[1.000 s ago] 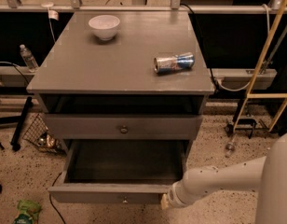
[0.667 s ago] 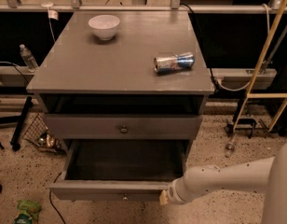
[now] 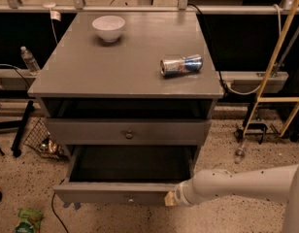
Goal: Close middle drawer
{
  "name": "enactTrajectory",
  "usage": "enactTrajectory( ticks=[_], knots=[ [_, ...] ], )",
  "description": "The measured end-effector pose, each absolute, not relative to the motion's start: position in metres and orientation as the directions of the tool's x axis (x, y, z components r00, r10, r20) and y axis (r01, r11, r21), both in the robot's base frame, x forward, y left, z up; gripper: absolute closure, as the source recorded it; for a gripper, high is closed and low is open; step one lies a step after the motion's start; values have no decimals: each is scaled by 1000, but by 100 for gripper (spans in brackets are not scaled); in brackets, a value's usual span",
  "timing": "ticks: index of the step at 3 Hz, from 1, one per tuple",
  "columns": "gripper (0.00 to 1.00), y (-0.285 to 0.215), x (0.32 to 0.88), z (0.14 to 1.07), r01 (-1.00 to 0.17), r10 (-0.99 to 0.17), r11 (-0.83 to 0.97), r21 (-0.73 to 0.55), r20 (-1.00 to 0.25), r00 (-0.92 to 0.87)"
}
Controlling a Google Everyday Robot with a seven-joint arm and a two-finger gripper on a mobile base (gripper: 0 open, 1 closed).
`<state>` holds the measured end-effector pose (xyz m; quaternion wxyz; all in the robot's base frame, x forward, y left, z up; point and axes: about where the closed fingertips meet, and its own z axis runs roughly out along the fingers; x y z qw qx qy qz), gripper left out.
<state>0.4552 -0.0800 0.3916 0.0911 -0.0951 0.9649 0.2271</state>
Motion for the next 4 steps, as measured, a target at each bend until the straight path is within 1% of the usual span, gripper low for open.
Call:
enactTrajectory(
  ticks=[1,2,3,4],
  knots=[
    [100,-52,484,399,-291,-161,839,459,-302,-940],
    [100,-52,485,400,-292,-161,839,459,-303,-939],
    [100,-48,497,396,-304,-154,836,456,-337,-929],
    [100,-36,529,392,-352,-154,822,447,-421,-894]
  ],
)
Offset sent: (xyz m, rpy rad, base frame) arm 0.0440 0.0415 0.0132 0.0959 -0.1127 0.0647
